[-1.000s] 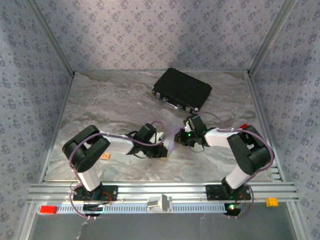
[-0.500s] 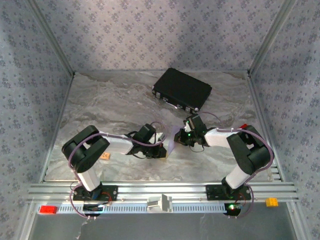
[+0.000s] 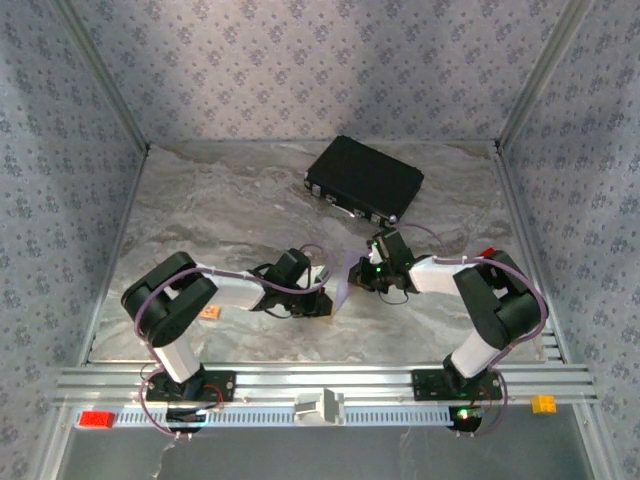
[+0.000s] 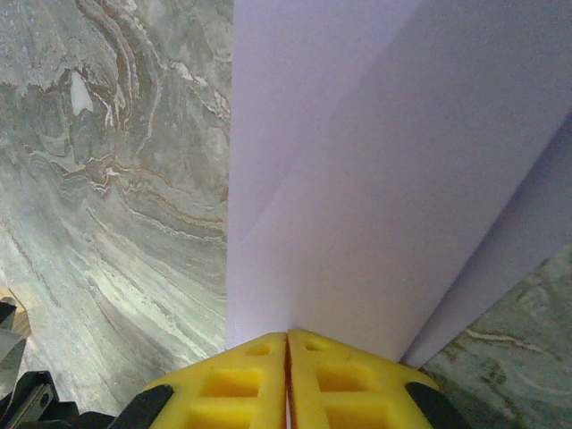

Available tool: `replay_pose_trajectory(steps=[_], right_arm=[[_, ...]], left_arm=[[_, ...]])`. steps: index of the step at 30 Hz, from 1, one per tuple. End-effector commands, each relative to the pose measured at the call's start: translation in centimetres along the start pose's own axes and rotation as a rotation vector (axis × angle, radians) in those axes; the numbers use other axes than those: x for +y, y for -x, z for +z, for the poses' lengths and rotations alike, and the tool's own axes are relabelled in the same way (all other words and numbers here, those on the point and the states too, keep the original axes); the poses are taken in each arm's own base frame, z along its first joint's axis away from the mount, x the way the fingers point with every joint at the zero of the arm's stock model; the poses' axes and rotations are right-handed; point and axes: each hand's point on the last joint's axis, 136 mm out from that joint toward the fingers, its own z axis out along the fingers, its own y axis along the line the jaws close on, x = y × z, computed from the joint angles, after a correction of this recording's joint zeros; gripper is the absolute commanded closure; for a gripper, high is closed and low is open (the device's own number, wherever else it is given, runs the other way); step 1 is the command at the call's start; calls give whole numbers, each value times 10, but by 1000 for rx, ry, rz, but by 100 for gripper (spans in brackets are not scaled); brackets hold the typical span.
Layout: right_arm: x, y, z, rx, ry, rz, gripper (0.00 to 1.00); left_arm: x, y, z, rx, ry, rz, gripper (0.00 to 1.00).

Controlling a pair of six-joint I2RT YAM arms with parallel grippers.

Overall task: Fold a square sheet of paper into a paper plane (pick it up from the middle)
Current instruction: Fold the wing for the fifth time at the center of the table.

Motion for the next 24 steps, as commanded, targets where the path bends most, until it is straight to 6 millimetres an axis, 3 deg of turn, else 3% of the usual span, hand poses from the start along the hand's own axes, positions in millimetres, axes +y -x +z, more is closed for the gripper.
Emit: replay_pose_trajectory(steps=[1,4,9,13,16,24], right_arm=[[-41,-14,6,36,-148,44,90],[-42,-14,6,36,-150,46,90],[-42,-14,6,35,-148,46,90],[-42,-13,6,35,-146,47,90],[-41,-14,6,35,-146,45,90],[-40,-13,6,36,-141,48,90]], left_arm=[[29,-29,-1,74,96,-64,89],[29,-30,-1,76,95,-64,100],[27,-30,-1,71,81,-68,100],[28,-29,-3,64,90,-70,92],[26,-29,-5,55,85,-72,96],[11,-19,-21,-2,84,-47,90]])
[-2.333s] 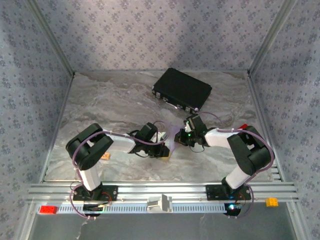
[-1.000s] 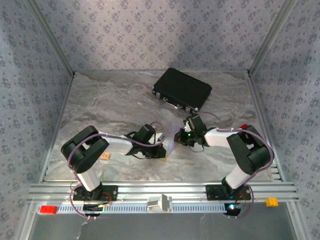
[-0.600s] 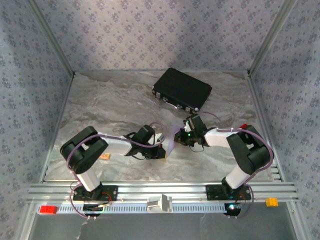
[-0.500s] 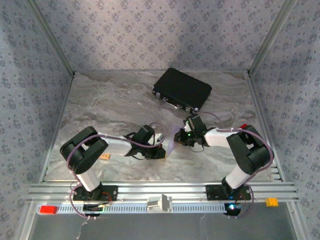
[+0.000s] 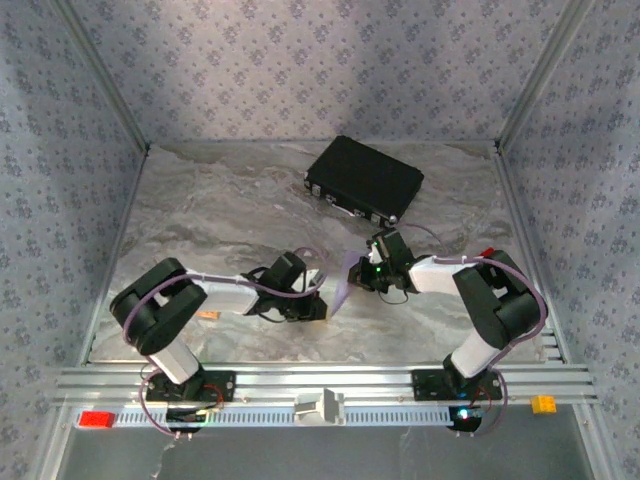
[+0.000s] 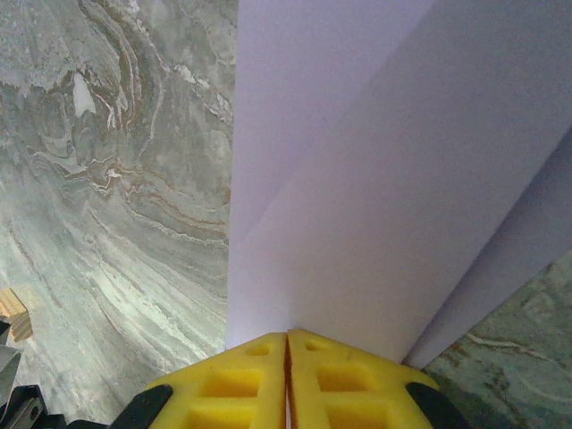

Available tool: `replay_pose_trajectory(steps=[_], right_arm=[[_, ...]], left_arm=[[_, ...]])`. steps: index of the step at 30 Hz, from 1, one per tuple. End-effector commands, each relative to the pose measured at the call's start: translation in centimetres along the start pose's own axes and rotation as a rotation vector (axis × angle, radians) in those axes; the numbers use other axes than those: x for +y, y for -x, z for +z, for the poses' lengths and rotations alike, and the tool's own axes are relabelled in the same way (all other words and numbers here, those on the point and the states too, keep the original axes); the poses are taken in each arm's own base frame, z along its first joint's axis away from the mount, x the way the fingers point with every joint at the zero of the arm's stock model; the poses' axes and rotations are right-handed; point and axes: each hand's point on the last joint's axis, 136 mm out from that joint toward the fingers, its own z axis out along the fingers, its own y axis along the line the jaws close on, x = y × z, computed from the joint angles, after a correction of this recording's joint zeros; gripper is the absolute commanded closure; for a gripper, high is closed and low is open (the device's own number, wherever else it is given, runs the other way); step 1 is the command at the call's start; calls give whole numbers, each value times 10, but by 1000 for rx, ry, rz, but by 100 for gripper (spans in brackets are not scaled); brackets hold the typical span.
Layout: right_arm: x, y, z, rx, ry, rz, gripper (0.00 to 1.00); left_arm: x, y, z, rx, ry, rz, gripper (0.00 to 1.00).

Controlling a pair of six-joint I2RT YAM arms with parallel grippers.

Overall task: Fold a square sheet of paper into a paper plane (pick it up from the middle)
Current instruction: Fold the wing for the fifth time at the center of the table.

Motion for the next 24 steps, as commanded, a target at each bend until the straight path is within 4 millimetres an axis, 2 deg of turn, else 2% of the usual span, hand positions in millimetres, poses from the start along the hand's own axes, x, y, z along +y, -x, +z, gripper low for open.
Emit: replay_pose_trajectory(steps=[1,7,11,14,24], right_arm=[[-41,-14,6,38,-144,49,90],[-39,-13,5,33,-139,48,90],[-40,-13,5,35,-142,50,90],[-40,-14,6,36,-140,51,89],[-38,-14,5,36,-131,53,89]], left_arm=[[-1,-4,-11,-3,32,-6,89],[-35,21,-26,-73,-24,54,89],[-64,39,-22,-64,-91,98,90],[-75,50,-13,-49,-120,114,91],[-74,68,16,-15,-119,120,93]])
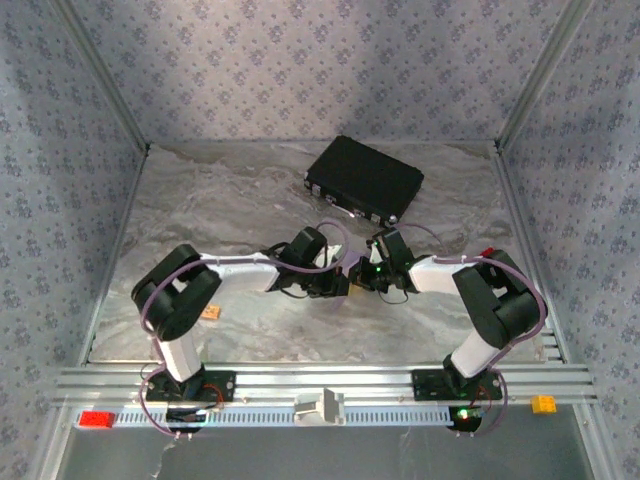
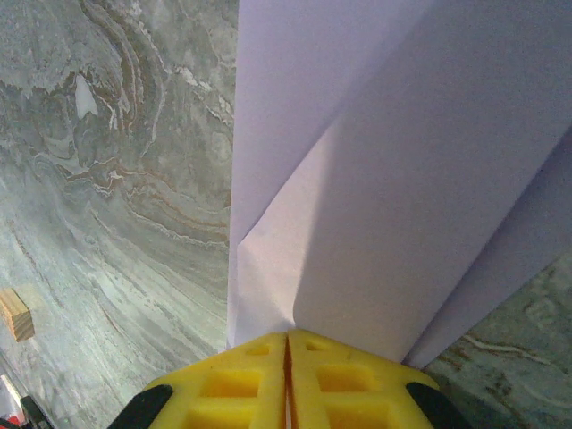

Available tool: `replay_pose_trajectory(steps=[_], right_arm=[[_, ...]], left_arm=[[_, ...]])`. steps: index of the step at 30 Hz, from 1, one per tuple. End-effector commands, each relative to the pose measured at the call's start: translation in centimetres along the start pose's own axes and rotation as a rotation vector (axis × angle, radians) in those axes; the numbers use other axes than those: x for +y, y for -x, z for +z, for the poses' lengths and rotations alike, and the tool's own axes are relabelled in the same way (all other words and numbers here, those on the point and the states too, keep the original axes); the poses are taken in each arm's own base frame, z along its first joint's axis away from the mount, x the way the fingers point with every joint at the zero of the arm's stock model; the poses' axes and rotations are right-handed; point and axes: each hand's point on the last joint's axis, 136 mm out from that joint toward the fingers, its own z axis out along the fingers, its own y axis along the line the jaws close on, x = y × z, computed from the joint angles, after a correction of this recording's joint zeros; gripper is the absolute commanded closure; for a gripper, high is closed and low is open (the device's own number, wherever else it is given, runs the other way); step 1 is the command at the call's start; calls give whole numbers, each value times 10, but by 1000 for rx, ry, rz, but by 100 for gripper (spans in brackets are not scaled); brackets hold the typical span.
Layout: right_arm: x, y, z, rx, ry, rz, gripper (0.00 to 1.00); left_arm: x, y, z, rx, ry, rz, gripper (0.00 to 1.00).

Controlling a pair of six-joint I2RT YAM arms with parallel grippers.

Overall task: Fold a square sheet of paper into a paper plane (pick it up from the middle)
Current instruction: Fold the wing for the fifth time at the center of the table.

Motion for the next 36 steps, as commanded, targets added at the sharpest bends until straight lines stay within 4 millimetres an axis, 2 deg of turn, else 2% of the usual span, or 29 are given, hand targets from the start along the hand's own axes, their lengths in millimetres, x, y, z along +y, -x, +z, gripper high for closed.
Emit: replay_pose_trajectory(steps=[1,8,16,19,25,36], right_arm=[[-38,-14,4,36,-135,53,89],[-38,-14,5,37,-134,53,89],[-41,-16,6,43,-142,54,89],[-43,-17,7,45,-148,56,89],[-45,-17,8,48,-155,55,89],[-45,-17,8,48,-156,56,89]], left_arm=[[-10,13,4,-4,-31,44,93],[7,13,19,26,11,33,93],[38,-8,25,45,61,-19,93],[44,-15,23,43,63,-38,92],[45,-28,18,42,37,-65,92],[64,-71,-2,91,108,-94,91]])
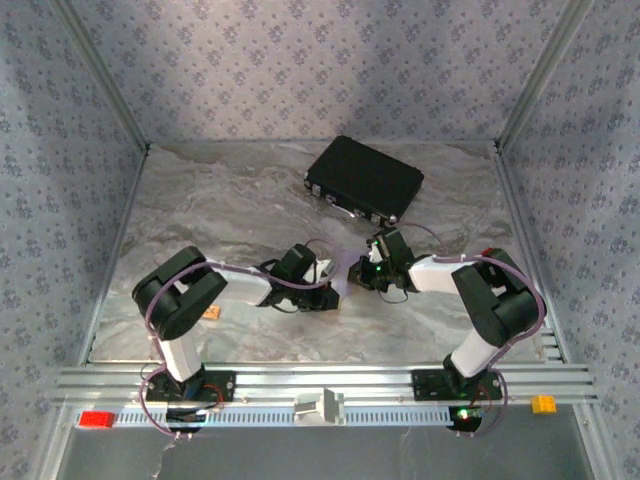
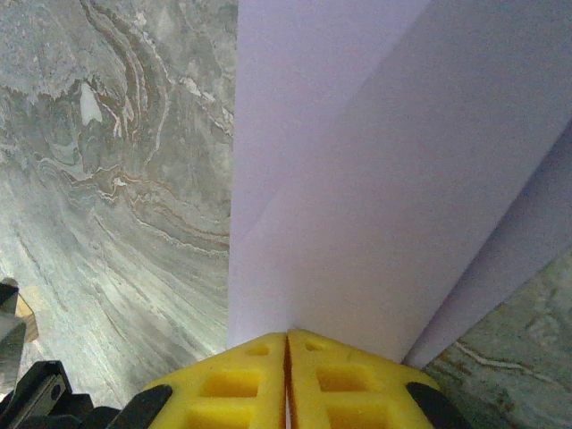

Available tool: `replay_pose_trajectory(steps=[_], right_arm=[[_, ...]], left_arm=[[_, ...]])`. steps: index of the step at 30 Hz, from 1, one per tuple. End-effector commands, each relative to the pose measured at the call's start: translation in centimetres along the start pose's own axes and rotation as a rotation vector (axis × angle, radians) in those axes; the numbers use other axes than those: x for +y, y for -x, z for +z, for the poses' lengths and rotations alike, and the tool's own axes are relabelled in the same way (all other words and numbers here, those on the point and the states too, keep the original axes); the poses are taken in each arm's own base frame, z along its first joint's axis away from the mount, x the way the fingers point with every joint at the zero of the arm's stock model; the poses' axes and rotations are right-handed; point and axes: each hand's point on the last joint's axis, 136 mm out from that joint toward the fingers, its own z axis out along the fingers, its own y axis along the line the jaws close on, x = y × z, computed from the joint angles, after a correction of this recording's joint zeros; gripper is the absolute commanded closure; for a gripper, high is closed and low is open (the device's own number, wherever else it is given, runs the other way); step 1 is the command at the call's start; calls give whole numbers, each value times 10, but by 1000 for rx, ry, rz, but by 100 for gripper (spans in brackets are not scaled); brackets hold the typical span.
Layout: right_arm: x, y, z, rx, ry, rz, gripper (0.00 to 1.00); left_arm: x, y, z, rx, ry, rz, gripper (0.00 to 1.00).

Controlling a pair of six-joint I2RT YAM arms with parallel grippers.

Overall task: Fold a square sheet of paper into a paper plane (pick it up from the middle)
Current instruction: Fold the wing for the fifth time at the center of the table.

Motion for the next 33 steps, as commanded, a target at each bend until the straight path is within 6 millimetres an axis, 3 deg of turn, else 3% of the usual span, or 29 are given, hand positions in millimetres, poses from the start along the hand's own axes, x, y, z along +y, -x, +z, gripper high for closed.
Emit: replay_pose_trajectory(steps=[1,4,8,14,19,27,33], right_arm=[[-45,-19,6,50,-164,54,89],[-44,-18,5,47,-161,53,89],[-42,-18,5,46,-153,55,89],[-40,-18,6,46,-142,55,89],[-39,-18,6,48,-139,56,89],[-38,-18,6,47,-132,56,89],[-33,-16,6,47,-112,57,89]], left_arm=[[27,-40,-7,104,106,-62,91],[32,-49,-14,114,139,-52,92],[15,-38,-25,57,109,-17,94],[-22,5,-38,-73,52,48,95],[-37,36,-26,-91,7,55,95],[-28,66,0,-84,16,33,94],[6,47,17,-20,84,-24,96]])
